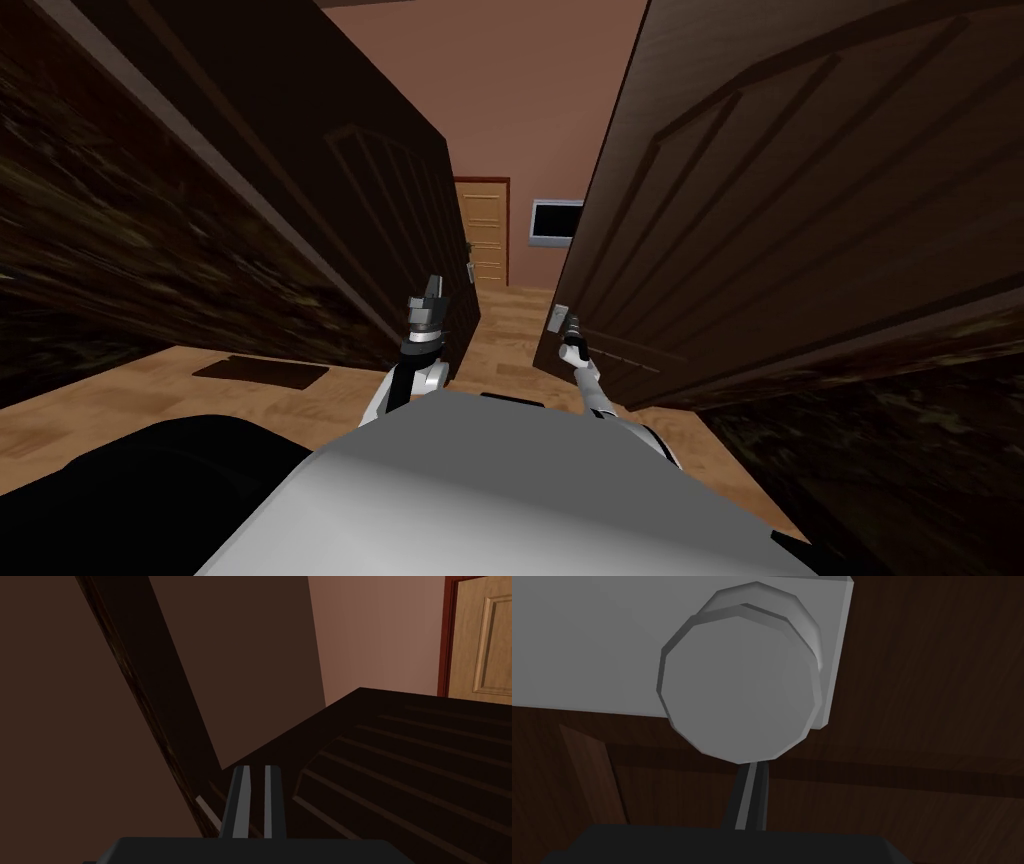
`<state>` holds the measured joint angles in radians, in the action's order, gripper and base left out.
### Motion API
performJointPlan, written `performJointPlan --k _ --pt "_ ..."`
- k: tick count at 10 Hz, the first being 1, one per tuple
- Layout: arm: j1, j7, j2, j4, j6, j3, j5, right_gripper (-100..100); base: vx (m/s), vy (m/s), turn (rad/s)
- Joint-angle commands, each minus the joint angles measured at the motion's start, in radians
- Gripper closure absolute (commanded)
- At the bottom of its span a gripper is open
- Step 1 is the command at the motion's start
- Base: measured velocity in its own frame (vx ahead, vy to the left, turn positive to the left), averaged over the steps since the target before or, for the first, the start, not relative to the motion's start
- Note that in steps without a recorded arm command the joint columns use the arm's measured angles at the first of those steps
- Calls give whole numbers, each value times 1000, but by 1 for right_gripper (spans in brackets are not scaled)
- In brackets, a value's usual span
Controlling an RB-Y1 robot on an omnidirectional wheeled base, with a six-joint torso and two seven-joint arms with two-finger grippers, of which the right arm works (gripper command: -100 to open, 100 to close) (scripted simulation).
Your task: Push the door open
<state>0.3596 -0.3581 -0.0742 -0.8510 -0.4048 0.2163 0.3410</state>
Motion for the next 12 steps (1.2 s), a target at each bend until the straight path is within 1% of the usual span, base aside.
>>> performJointPlan --k 1,4,6,7,8,12 --pt "0 4 4 4 -4 -3 1 -100 -216 103 -9" --pt "-4 8 20 2 -6 -5 5 -100 -196 106 -16" --pt "-7 11 38 0 -8 -7 8 -100 -217 122 -21" --pt "0 12 30 12 -11 -7 8 -100 -100 52 -9" --pt "-2 12 21 14 -18 -5 8 -100 92 5 26" --pt "-6 12 14 18 -30 -1 10 -100 177 -42 28"
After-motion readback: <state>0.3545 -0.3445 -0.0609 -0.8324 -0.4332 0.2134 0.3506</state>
